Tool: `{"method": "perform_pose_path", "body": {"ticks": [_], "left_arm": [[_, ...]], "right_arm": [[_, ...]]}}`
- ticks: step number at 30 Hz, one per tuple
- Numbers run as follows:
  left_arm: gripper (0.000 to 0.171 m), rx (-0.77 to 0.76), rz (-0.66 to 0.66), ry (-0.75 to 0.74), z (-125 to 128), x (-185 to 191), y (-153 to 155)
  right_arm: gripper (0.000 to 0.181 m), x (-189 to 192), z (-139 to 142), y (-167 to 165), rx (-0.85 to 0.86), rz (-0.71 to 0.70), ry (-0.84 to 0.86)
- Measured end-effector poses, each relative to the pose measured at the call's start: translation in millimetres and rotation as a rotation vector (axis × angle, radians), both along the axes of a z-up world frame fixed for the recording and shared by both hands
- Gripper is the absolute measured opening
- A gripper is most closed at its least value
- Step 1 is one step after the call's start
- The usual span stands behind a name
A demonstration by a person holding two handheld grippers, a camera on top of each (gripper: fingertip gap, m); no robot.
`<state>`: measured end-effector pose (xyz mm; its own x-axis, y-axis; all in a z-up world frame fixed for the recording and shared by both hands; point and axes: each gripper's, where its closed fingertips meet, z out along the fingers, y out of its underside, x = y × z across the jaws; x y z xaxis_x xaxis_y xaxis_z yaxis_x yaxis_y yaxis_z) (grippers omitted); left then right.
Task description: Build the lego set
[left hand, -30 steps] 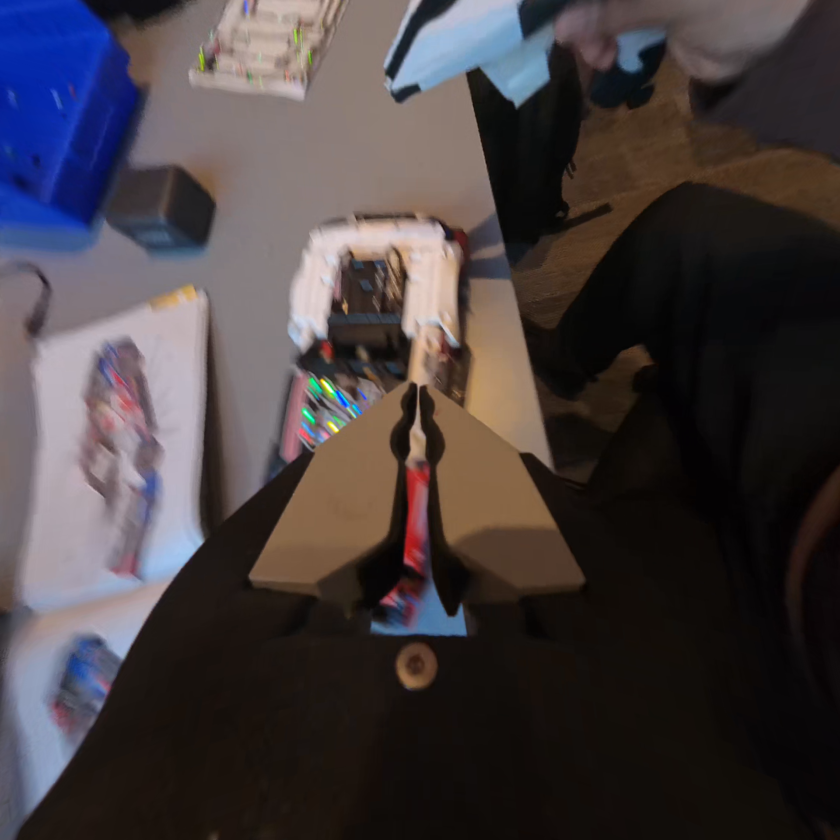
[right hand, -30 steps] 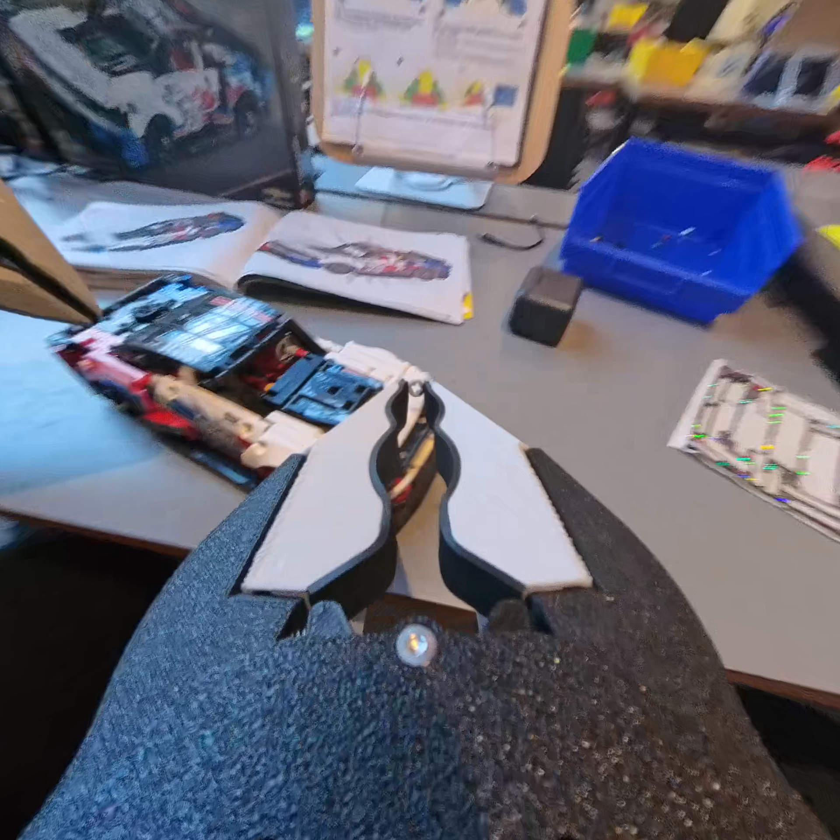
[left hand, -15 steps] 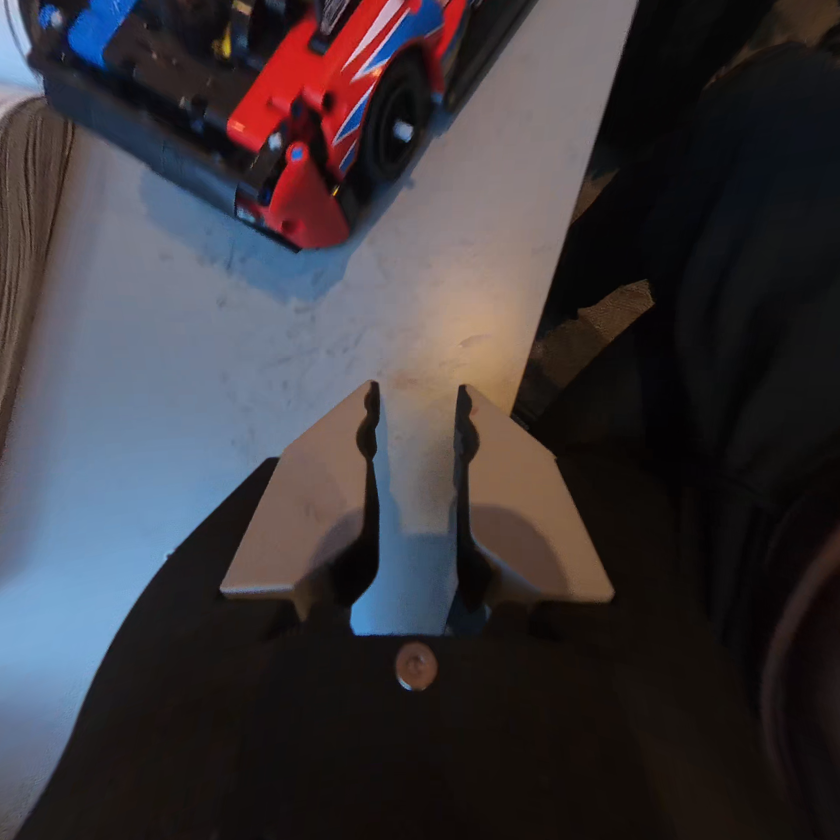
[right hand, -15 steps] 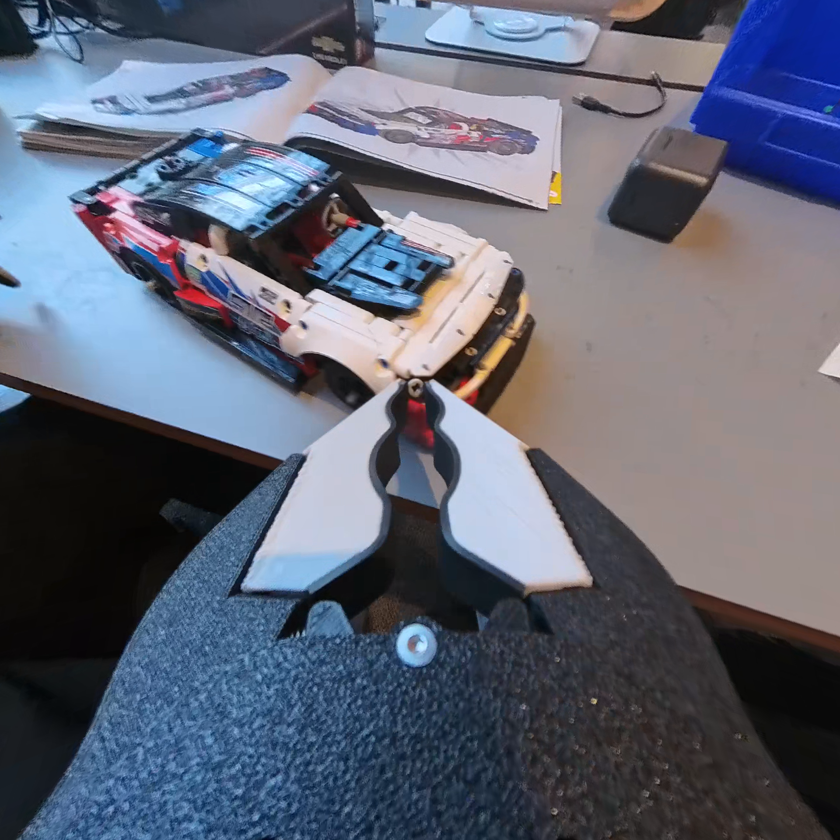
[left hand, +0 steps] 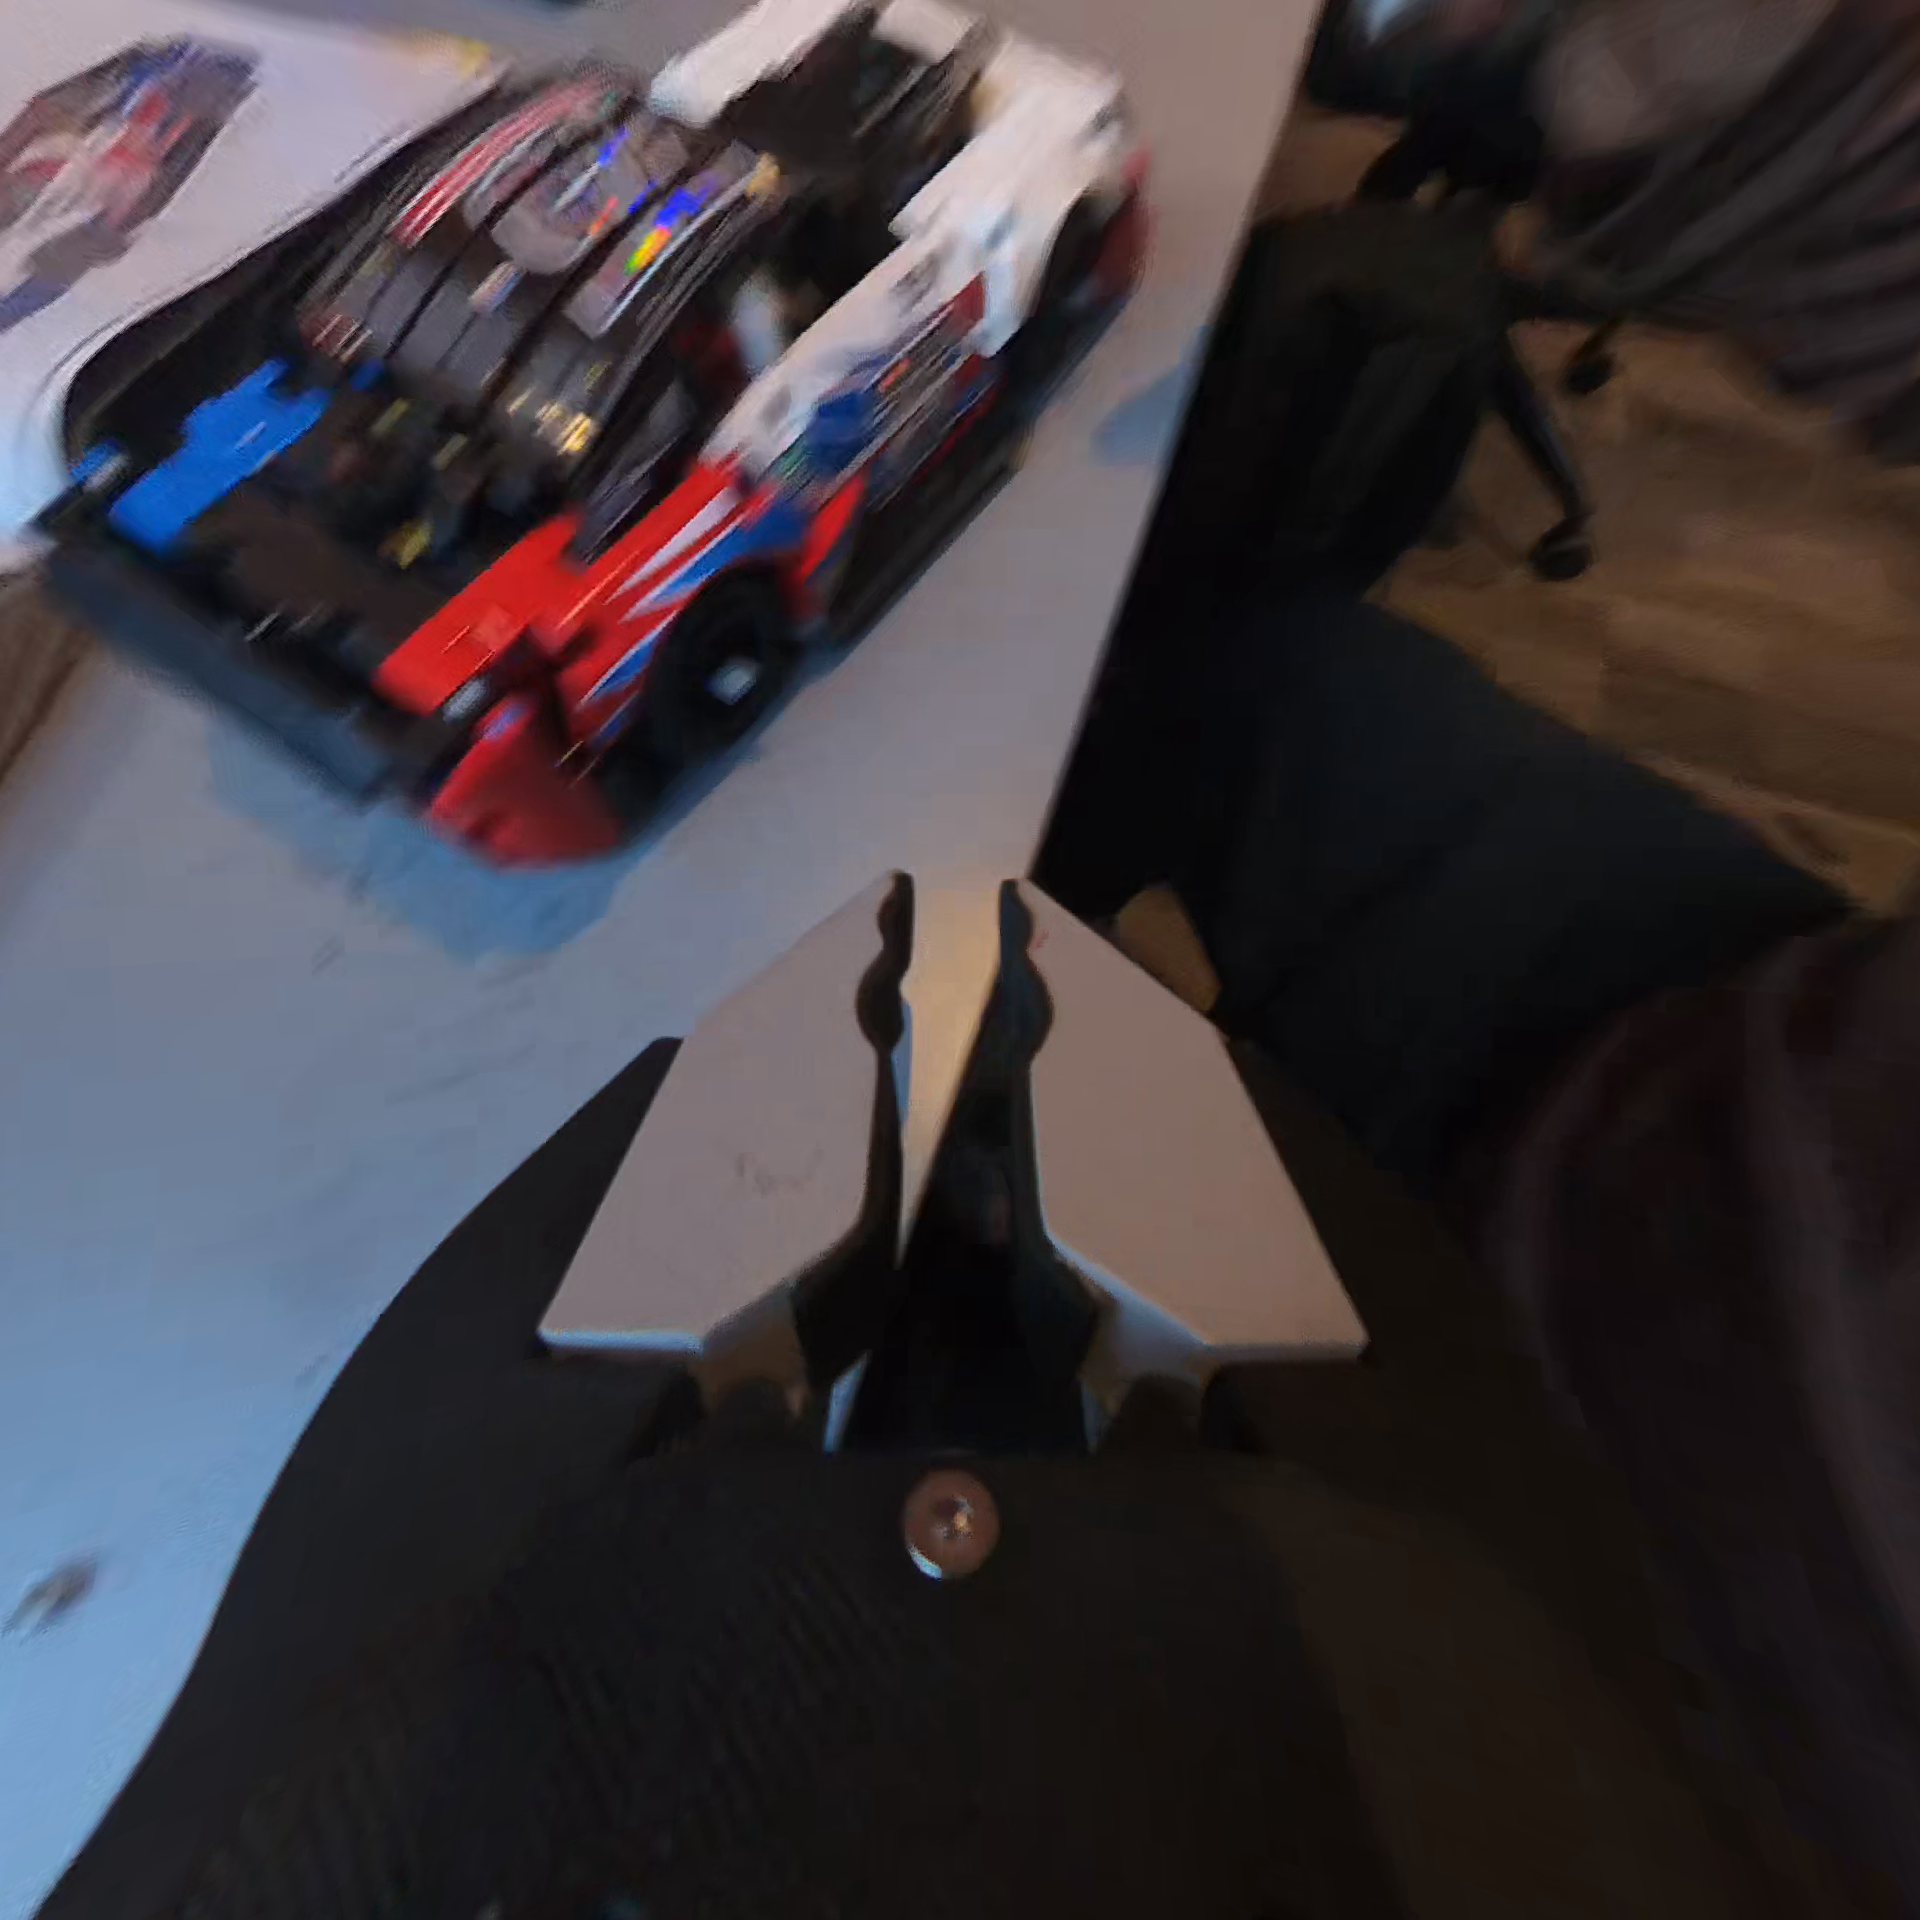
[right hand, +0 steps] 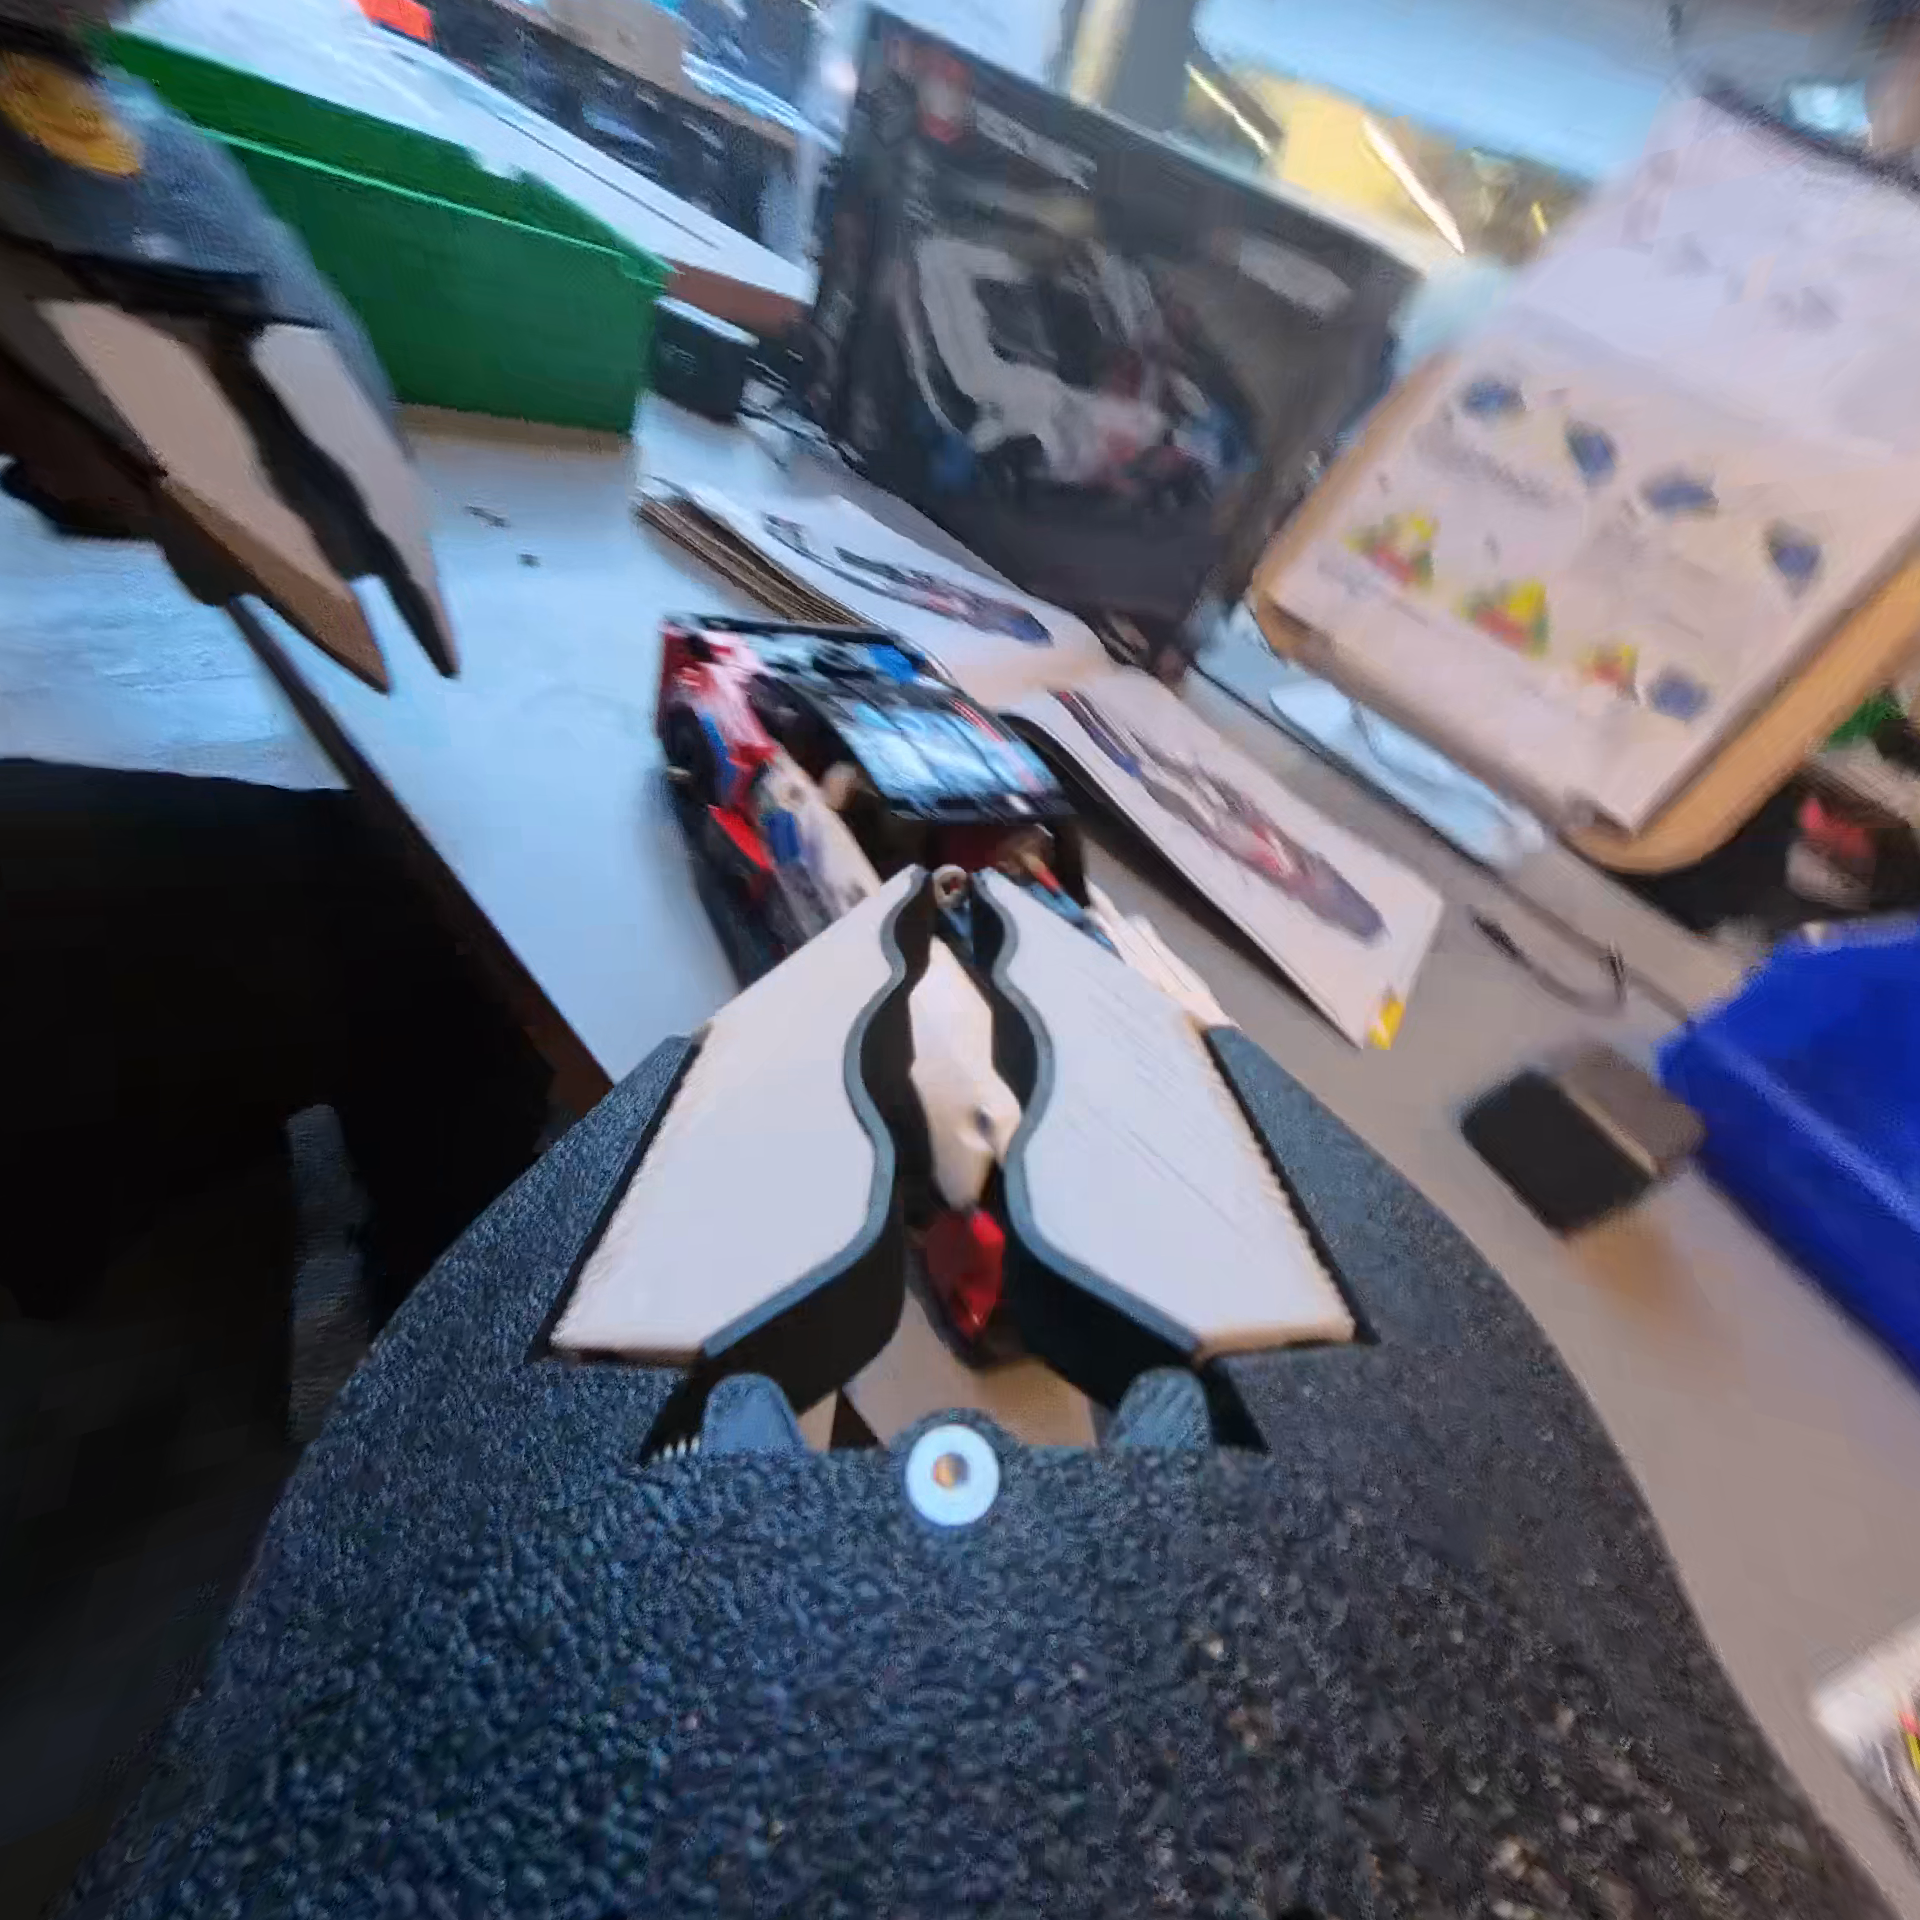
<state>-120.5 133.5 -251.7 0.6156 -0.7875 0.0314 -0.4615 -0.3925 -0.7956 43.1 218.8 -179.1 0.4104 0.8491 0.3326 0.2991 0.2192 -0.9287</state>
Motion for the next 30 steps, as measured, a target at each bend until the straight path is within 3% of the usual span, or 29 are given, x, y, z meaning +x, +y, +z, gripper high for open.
{"method": "perform_pose_path", "body": {"ticks": [2,6,10,13,19,30], "left_arm": [[0.000,0.032,-0.019,-0.053,13,36,2],[0.001,-0.020,-0.034,-0.221,27,91,26],[0.016,-0.177,-0.116,-0.435,37,120,29],[0.015,-0.233,-0.137,-0.586,48,131,28],[0.013,-0.307,-0.084,-0.601,42,134,27],[0.002,-0.394,-0.157,-0.574,44,162,22]], "right_arm": [[0.002,-21,-7,-16,0.074,0.087,-0.042],[0.002,-42,-29,-32,0.106,0.193,-0.181],[0.002,-41,-29,-39,0.181,0.213,-0.268],[0.002,-40,-30,-47,0.227,0.235,-0.328],[0.002,-36,-35,-62,0.373,0.267,-0.401],[0.003,-16,-30,-62,0.425,0.187,-0.401]]}}
